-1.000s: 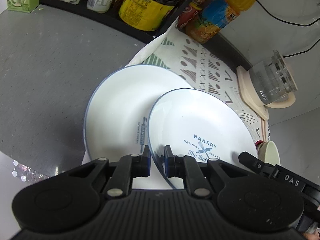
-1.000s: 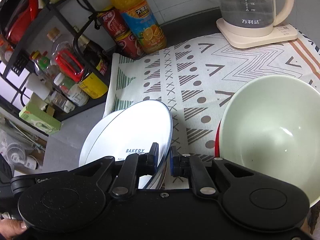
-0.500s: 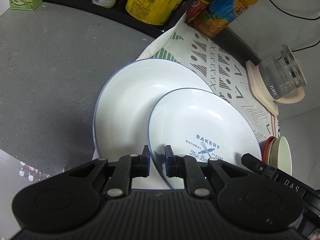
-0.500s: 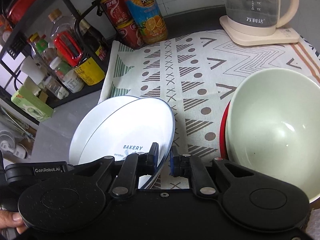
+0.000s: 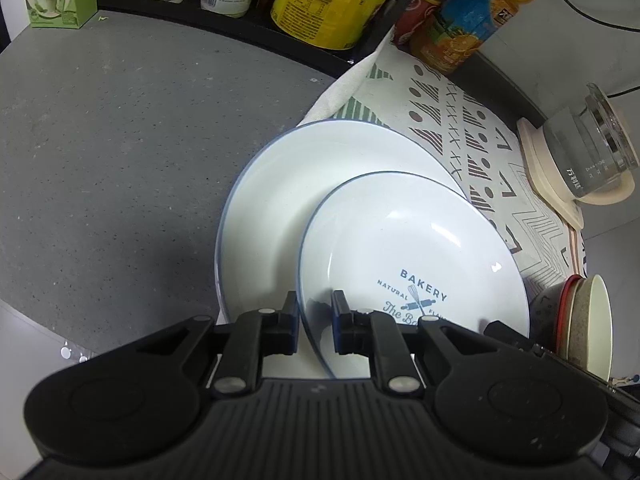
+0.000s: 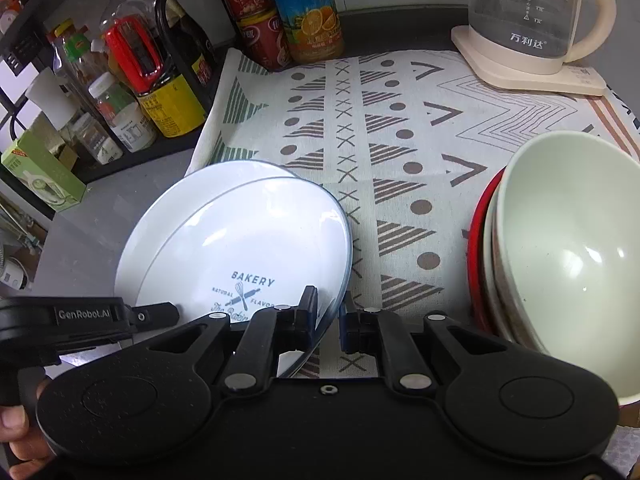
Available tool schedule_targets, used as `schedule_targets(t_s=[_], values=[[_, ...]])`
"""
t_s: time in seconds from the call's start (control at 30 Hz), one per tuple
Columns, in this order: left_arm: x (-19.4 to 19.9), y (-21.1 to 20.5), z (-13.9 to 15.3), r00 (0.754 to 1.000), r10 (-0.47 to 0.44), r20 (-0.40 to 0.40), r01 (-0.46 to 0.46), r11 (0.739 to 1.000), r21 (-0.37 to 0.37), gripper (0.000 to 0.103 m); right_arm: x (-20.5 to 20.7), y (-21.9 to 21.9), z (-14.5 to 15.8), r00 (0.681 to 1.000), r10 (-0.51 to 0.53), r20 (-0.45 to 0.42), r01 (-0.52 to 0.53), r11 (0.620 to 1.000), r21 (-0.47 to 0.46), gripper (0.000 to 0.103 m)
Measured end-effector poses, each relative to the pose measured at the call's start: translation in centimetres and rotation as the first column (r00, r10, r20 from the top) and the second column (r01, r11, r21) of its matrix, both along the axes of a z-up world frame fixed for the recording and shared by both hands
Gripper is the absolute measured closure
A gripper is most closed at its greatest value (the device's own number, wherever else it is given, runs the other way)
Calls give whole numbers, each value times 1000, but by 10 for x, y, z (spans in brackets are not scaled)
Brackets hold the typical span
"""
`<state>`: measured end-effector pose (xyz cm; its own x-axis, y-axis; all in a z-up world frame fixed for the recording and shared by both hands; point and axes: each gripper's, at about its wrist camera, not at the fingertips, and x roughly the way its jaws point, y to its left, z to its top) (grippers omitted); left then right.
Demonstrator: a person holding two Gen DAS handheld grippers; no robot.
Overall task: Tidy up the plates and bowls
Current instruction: 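Lower the 'BAKERY' plate onto the 'Sweet' plate and open both grippers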
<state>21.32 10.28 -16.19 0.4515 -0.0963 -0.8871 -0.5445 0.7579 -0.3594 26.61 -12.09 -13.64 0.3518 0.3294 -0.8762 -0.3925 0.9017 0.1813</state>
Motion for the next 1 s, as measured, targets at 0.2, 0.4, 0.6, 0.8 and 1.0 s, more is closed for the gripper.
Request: schedule_targets(t_s=[0.2, 0.4, 0.6, 0.8, 1.0], values=[[2, 3, -2, 1000, 19, -15, -19, 1000, 9, 89, 3, 2, -6, 1000, -5, -24, 5, 1000, 1, 91], [-3, 8, 9, 1000, 23, 4, -23, 998, 57, 89, 2, 8, -12, 1000, -2, -27, 2, 1000, -11, 89], [-11, 22, 31, 996, 79, 46, -84, 990, 116, 75, 2, 12, -15, 1000, 6, -18, -7, 1000, -22, 86], [-11, 33, 28, 995, 103, 14, -104, 978, 182, 55, 4, 13, -20, 999, -2, -34, 2, 1000, -12, 81], [-12, 39, 19, 993, 114, 20, -116, 984, 139, 46, 7, 6, -22, 998, -32, -57, 33, 999, 14, 76]])
